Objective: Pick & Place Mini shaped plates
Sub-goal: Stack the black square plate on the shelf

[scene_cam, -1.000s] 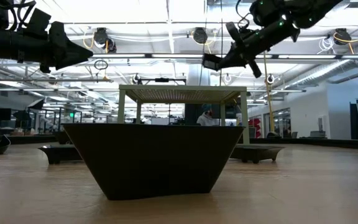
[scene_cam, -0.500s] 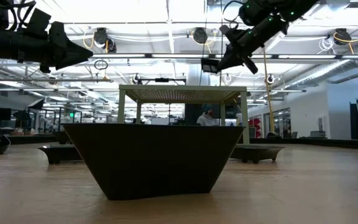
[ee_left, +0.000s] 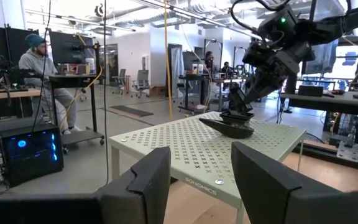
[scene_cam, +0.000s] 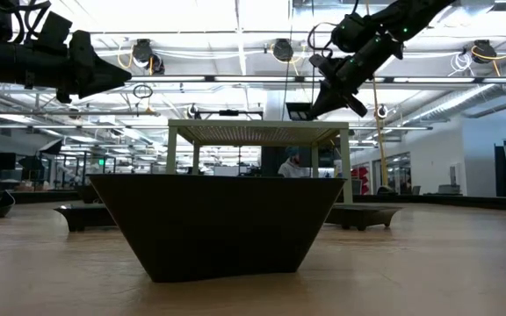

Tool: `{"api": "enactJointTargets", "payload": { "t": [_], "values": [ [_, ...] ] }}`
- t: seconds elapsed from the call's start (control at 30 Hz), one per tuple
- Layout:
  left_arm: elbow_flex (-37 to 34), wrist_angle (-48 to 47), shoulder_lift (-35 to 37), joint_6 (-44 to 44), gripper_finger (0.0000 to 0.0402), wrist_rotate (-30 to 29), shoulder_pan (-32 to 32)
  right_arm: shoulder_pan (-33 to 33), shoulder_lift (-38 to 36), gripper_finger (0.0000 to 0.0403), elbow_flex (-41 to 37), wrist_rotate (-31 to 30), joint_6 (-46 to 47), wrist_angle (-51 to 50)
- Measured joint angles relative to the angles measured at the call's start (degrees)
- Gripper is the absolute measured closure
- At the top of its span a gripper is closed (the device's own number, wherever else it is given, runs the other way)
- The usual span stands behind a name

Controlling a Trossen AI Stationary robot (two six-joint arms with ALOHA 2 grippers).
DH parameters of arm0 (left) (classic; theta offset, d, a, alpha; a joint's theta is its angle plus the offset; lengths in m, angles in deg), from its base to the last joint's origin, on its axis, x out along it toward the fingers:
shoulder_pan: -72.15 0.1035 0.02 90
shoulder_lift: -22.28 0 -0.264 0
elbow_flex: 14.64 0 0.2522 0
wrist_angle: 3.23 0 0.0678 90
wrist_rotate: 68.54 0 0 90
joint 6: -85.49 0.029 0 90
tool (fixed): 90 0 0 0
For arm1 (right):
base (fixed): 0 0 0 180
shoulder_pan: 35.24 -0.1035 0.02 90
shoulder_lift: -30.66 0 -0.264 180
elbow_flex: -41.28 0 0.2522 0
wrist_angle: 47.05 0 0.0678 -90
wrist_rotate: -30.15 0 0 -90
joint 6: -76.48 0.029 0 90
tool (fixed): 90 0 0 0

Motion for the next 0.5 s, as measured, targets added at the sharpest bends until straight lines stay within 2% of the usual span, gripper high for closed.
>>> {"api": "enactJointTargets", "payload": {
  "t": [0.5],
  "values": [
    [0.0,0.0,0.0,0.0,0.0229,0.0,0.0,0.0,0.0,0.0382,0.0,-0.1,-2.3,-0.1]
  ]
}}
